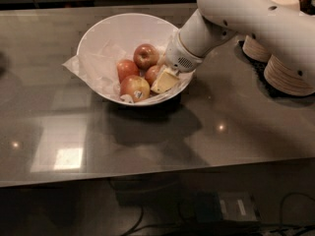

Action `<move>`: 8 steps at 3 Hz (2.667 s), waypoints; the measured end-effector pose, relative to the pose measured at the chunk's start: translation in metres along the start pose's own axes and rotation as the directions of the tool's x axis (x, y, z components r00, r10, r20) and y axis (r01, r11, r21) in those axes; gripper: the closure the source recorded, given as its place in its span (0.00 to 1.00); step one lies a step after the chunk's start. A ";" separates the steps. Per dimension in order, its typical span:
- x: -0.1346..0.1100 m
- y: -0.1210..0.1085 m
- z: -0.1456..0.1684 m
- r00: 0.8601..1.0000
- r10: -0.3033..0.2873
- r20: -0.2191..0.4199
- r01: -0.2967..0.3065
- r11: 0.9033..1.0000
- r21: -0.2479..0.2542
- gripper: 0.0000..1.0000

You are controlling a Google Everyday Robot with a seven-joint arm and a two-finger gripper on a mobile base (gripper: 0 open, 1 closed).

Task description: Pick apple from white bowl

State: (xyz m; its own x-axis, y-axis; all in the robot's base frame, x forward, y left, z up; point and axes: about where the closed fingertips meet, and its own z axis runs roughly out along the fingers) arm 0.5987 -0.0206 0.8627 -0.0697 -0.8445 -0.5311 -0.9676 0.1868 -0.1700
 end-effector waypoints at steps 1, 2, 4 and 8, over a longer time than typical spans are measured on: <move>-0.001 0.003 -0.008 1.000 0.002 0.018 -0.002 1.000 0.006 1.00; -0.009 0.003 -0.018 0.998 -0.007 0.059 0.007 1.000 0.004 1.00; -0.037 0.000 -0.045 0.984 -0.056 0.172 0.060 0.998 -0.016 1.00; -0.065 -0.003 -0.091 0.966 -0.133 0.222 0.129 0.991 0.033 1.00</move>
Offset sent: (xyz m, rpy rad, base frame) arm -0.0087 -0.0024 0.0373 0.1025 -0.0362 0.0257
